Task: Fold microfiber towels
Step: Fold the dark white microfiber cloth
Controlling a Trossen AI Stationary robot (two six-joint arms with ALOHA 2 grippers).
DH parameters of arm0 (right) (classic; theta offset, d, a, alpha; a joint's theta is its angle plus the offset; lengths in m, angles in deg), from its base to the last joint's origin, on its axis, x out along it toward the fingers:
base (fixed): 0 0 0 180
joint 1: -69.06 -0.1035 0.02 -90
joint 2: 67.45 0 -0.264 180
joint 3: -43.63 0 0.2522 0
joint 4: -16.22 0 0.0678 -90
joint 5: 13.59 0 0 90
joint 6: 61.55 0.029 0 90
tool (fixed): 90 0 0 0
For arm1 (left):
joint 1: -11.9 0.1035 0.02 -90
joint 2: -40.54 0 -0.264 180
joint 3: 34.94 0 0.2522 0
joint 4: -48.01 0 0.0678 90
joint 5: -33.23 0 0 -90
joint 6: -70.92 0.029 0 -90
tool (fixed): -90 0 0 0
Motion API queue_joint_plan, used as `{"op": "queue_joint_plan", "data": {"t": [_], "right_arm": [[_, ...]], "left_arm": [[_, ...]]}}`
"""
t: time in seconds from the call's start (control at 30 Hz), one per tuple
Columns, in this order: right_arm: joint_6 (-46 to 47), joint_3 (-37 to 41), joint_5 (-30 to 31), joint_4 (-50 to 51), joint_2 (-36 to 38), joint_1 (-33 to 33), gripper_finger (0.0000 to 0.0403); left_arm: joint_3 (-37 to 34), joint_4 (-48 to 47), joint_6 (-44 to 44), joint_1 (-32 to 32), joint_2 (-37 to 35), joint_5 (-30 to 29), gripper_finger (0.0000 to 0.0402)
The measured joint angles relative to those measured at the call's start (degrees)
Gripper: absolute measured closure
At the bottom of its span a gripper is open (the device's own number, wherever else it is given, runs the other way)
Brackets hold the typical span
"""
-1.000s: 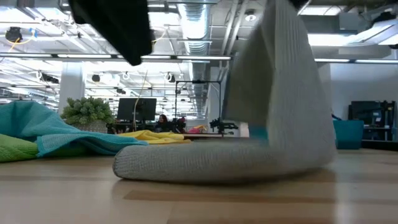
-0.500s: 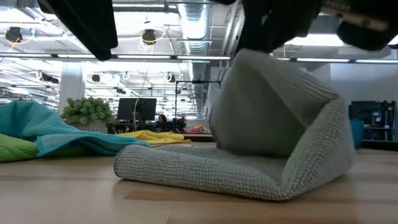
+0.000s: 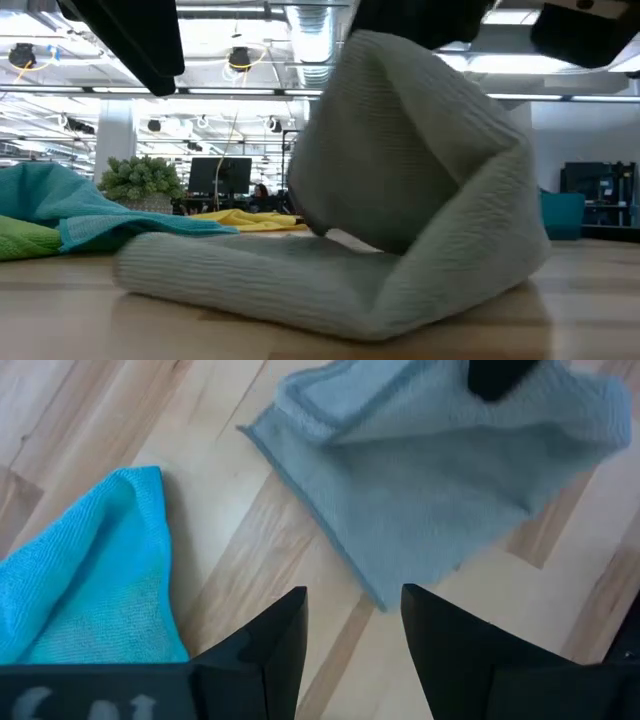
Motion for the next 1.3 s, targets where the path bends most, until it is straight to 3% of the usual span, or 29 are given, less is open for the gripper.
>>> {"op": "queue_joint_plan", "data": {"t": [0.33,0.8,1.07,1.3], "right_arm": [[-2.37,0.11,1.57,-0.85,-5.42,0.39,0.038],[-2.51,0.09,1.68,-3.44,-5.84,0.0,0.0333],[-0.65,0.09,2.52,-6.83,-5.78,-0.09,0.0261],[1.66,-1.01,9.89,-5.35,-5.77,-0.23,0.0205]], "left_arm": [[0.0,-0.02,0.0,-0.13,0.0,0.32,0.0244],[0.0,-0.04,-0.07,-0.19,0.0,1.16,0.0244],[0.0,-0.05,-0.09,-0.19,0.0,1.16,0.0244],[0.0,-0.07,-0.09,-0.19,0.0,1.16,0.0244]]}}
